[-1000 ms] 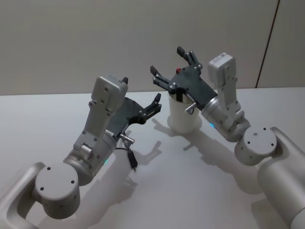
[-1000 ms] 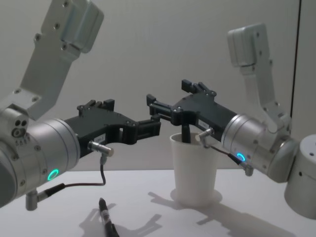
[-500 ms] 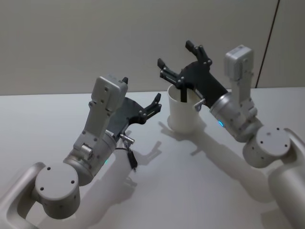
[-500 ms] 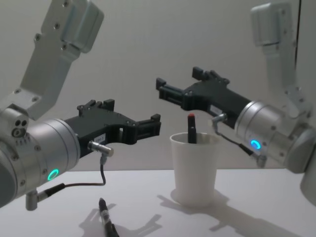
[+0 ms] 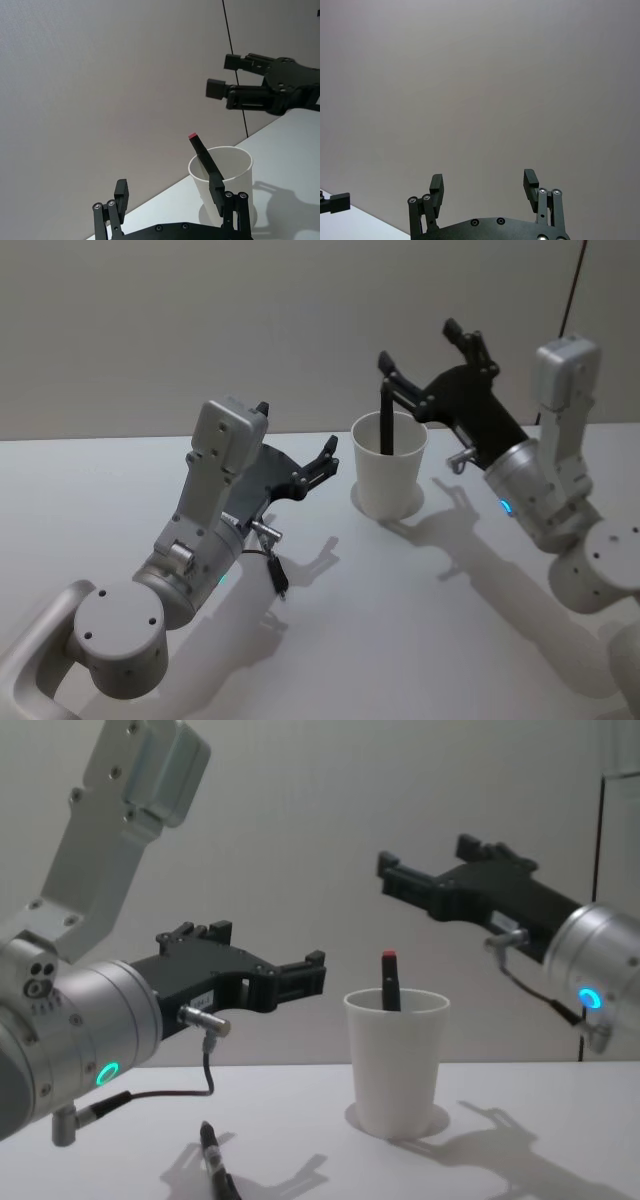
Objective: Place the pen into the pen holder.
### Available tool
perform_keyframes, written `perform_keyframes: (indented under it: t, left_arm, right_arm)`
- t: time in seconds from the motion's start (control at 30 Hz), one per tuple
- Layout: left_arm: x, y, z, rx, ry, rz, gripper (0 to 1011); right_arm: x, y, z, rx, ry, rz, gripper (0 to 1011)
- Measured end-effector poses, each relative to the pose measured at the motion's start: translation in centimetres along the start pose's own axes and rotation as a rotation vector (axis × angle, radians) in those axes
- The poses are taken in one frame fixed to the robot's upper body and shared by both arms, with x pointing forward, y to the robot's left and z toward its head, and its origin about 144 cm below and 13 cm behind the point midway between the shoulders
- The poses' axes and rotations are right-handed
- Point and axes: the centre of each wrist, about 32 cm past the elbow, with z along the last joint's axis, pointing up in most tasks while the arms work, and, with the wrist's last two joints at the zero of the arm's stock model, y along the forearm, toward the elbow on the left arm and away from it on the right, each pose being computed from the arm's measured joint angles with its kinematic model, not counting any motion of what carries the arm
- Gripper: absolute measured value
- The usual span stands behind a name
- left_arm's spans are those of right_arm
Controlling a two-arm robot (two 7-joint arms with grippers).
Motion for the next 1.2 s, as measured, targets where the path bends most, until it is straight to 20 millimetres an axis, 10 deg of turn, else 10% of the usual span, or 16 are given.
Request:
perform_keyframes:
  t: [1.2]
  left_arm:
    - [0.0,0.0,0.0,0.000,0.000,0.000,1001]
  right_arm:
    - [0.4,-7.9,2.3,-0.196,0.048,-0.139,1001]
